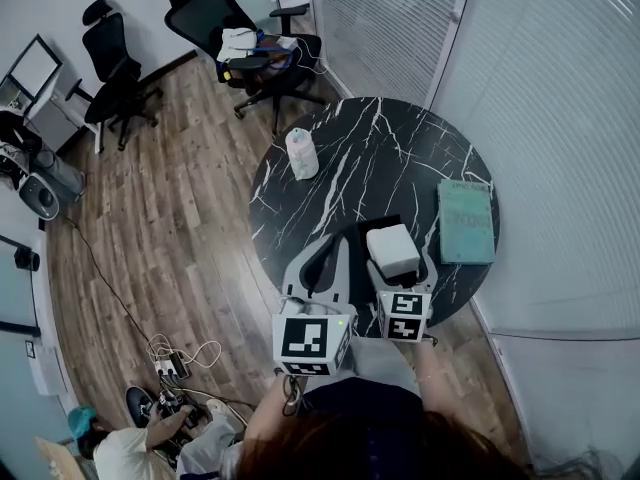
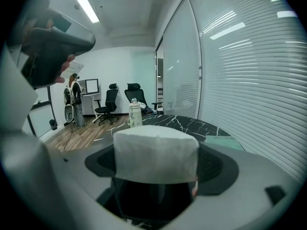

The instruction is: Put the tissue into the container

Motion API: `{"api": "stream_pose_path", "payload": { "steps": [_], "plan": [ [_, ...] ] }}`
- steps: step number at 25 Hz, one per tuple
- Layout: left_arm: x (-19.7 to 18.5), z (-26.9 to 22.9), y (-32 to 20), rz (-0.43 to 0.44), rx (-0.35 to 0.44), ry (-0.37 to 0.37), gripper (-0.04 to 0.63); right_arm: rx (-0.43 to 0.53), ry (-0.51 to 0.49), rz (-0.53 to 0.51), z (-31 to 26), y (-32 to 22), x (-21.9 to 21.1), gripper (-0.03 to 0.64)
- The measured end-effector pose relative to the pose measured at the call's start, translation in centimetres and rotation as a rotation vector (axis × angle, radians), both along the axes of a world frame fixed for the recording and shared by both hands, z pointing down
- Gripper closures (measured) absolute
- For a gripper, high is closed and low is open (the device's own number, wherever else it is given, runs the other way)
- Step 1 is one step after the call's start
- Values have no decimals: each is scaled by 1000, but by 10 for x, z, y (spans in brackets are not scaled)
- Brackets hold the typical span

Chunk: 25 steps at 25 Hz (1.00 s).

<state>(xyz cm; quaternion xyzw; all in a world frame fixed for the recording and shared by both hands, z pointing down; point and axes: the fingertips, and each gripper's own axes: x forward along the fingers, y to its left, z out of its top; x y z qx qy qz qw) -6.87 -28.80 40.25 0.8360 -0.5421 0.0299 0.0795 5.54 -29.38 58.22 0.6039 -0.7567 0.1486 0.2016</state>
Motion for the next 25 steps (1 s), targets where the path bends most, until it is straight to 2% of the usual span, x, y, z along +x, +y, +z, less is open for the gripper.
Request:
{"api": "stream_pose_path", "payload": {
  "steps": [13,25],
  "plan": [
    [6,17,-12,-12,-49,-26,551,-106,12,-17,40,-19,-6,179],
    [6,29,-21,-29,-79,-33,551,-168,80,-39,60,-24,-6,179]
  ]
}}
